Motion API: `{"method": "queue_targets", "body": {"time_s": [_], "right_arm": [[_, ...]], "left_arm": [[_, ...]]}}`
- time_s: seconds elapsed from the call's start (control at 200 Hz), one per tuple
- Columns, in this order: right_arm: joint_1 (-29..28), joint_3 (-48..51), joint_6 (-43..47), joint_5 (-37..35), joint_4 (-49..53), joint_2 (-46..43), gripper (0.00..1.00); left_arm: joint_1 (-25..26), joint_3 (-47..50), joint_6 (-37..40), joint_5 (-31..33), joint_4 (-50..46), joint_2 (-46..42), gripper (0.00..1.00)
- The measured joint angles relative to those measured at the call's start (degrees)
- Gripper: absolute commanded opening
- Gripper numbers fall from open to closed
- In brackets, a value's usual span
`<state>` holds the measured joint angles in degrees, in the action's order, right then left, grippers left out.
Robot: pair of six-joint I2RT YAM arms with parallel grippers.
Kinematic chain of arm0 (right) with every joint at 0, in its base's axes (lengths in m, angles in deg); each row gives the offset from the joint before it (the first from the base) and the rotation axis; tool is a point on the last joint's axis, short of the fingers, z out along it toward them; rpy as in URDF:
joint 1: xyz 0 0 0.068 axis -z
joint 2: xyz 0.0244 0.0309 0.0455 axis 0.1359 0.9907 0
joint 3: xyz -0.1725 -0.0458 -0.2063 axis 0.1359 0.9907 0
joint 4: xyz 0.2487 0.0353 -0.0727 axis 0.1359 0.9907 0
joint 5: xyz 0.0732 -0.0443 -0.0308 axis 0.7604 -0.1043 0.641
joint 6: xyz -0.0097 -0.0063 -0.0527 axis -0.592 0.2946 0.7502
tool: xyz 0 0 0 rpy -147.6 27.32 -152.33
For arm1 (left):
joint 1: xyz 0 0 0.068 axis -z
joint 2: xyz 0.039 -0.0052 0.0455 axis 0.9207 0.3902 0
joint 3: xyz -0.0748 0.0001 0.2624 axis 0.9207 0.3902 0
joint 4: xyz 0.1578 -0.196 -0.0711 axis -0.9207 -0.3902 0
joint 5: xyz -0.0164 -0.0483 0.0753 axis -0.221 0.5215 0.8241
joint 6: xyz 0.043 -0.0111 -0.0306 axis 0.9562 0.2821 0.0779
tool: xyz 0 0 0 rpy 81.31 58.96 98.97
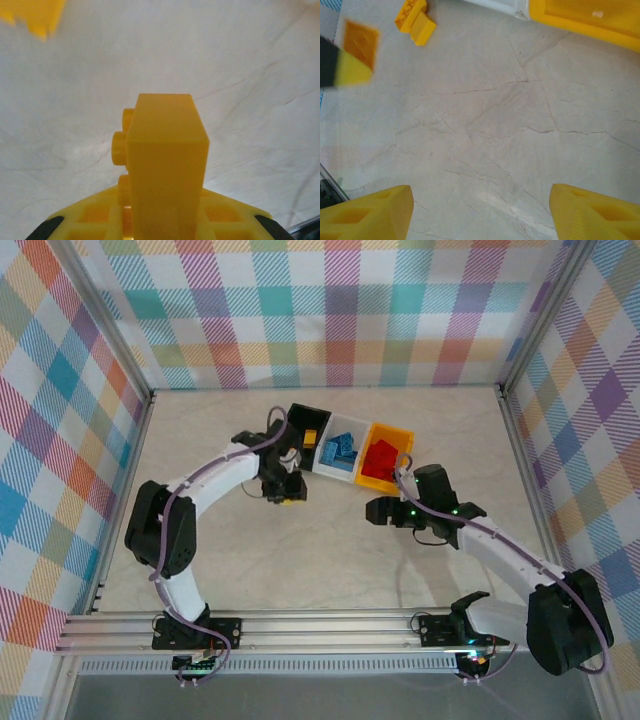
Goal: Sort the legos into containers by color
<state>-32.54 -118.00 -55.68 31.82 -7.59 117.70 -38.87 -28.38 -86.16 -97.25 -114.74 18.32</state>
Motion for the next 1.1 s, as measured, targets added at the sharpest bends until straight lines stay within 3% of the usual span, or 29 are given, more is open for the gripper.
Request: {"method": "queue_targets", "body": {"time_s": [0.23,0.47,0.725,1.105], "right_arm": [[-1.0,-2.1,-0.2,0.4,-0.3,2.5,0.74],[-1.4,-2.7,-0.9,0.0,1.7,-1.2,0.75],[-1.5,-2.7,-1.0,-1.7,6.2,-7.8,0.76],[-1.6,0.0,-1.5,-3.2,8.9,-11.3,0.78]], "left_arm": [[-6.7,-22.2,1.7,-0.3,-3.5,9.5,0.26],[-8.8,-39.8,2.6,-0.2,-6.4,23.6,0.27],[-9.0,-47.6,2.6,-0.2,-8.3,32.4,0.29],[-9.0,-48.3,2.6,-0.3,-8.5,33.6,0.42]]}}
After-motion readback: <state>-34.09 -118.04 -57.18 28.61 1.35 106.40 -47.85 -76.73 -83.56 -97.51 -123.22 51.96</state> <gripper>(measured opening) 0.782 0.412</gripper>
